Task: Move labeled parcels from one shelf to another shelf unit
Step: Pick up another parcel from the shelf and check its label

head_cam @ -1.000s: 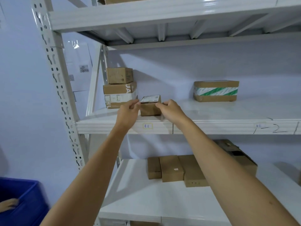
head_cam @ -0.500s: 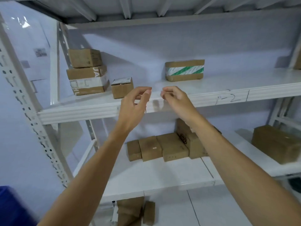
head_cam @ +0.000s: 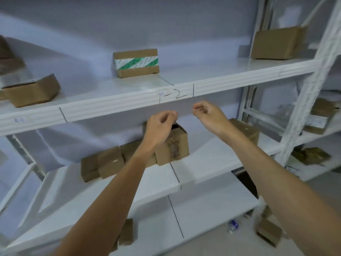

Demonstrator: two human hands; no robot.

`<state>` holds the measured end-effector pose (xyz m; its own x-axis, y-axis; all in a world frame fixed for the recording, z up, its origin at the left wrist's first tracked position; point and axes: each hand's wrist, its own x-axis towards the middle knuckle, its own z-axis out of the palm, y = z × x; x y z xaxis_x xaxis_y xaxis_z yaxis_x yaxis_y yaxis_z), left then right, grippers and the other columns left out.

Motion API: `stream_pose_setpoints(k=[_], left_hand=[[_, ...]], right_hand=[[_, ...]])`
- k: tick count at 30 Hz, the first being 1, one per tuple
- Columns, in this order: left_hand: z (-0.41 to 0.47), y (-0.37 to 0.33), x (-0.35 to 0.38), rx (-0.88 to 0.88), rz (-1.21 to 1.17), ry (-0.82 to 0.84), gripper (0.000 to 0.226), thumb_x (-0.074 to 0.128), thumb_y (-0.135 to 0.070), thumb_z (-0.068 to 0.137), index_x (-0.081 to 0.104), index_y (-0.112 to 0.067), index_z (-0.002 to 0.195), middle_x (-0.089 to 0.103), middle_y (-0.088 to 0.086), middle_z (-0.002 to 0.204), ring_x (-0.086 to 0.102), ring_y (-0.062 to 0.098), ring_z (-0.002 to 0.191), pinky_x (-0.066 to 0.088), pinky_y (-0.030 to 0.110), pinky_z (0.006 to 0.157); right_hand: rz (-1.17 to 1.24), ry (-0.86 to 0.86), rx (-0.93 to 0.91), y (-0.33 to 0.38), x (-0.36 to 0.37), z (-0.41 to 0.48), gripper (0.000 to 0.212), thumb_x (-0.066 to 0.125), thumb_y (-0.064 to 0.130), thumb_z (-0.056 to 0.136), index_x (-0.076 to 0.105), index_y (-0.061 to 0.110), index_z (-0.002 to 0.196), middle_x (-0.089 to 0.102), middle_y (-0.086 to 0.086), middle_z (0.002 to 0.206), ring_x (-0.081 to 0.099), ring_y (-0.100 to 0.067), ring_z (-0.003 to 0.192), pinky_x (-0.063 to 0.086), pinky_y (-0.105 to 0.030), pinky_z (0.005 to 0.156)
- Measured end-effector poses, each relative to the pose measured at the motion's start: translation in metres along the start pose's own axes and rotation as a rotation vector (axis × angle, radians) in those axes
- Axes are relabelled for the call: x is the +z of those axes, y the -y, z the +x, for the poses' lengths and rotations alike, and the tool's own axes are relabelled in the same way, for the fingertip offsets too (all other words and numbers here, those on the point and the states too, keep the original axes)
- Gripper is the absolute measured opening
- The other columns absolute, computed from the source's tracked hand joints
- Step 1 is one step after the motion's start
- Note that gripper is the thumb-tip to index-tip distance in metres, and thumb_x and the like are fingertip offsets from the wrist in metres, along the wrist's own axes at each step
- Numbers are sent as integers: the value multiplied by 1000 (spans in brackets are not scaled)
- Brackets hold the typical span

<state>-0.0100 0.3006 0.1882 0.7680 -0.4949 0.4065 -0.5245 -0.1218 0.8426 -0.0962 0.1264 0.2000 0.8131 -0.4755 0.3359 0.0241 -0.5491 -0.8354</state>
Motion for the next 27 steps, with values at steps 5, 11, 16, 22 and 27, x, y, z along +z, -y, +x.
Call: stream_pose_setpoints(k=[5,11,16,22,27], left_hand=[[18,-1,113,-29,16,89,21,56,-28,102,76,-23,102,76,-6,100,72,15,99,54,29,89],[37,22,213,-94,57,183,20,56,-31,93,75,-32,99,78,-2,103,73,22,105,54,46,105],[48,33,264,-142,60,235,24,58,-18,98,77,-12,111,78,7,108,72,28,106,53,45,106],[78,57,309,-211,31,257,41,54,-41,84,78,-16,107,78,2,104,74,26,101,57,47,99],[107,81,349,-305,-26,254,19,61,-22,98,76,-15,107,77,4,109,73,27,104,58,43,96]], right_hand=[[-84,-47,95,-86,-89,6,29,59,34,102,66,17,124,65,2,118,61,-15,110,48,-28,90],[-146,-28,191,-174,-162,10,27,58,29,102,66,16,124,64,4,116,60,-16,111,44,-27,92],[-176,-4,267,-216,-183,15,24,57,28,101,66,15,118,65,2,113,61,-18,109,45,-28,91],[-209,27,335,-264,-184,32,35,54,28,99,64,11,127,66,-8,131,61,-27,119,48,-39,102],[-259,-11,395,-297,-190,56,40,59,32,98,58,10,132,63,-8,130,61,-27,120,47,-34,95]])
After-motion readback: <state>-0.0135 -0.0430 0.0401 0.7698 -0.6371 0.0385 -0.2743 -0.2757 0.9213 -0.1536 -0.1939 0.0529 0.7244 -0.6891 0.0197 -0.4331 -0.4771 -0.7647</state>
